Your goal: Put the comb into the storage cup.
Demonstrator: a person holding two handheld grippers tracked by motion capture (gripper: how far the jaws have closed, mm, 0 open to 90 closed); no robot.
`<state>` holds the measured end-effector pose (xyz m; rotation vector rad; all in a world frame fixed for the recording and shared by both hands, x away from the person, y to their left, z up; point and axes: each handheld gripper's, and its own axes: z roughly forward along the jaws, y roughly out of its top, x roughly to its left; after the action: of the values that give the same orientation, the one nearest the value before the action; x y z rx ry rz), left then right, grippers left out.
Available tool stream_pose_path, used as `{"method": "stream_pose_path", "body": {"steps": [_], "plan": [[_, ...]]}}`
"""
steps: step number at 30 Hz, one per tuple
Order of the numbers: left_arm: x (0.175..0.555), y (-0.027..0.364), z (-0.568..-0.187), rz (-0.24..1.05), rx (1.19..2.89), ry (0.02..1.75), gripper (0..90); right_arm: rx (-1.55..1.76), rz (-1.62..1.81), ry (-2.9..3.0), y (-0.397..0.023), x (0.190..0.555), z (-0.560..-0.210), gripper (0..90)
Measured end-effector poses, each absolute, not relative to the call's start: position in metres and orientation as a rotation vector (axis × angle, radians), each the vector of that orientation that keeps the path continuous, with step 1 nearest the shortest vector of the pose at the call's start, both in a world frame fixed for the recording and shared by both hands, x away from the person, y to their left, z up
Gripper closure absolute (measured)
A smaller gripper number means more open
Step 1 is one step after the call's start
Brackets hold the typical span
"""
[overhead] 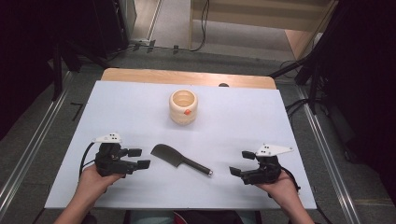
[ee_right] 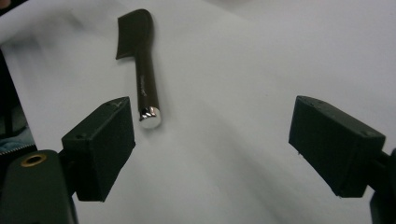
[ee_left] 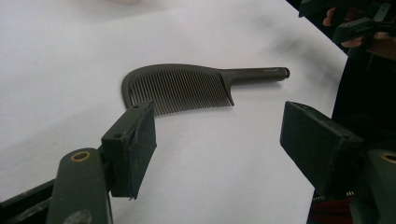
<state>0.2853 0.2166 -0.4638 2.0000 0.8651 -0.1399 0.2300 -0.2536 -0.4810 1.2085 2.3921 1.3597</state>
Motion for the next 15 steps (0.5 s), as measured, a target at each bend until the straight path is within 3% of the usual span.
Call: {"method": "stream_pose_path", "body": {"steps": [15], "plan": [[0.288,0.218,-0.464,-0.129,1.991,0.878,27.7,1.141,1.441,2.395,-0.228,0.247,-0.468,12.6]]}}
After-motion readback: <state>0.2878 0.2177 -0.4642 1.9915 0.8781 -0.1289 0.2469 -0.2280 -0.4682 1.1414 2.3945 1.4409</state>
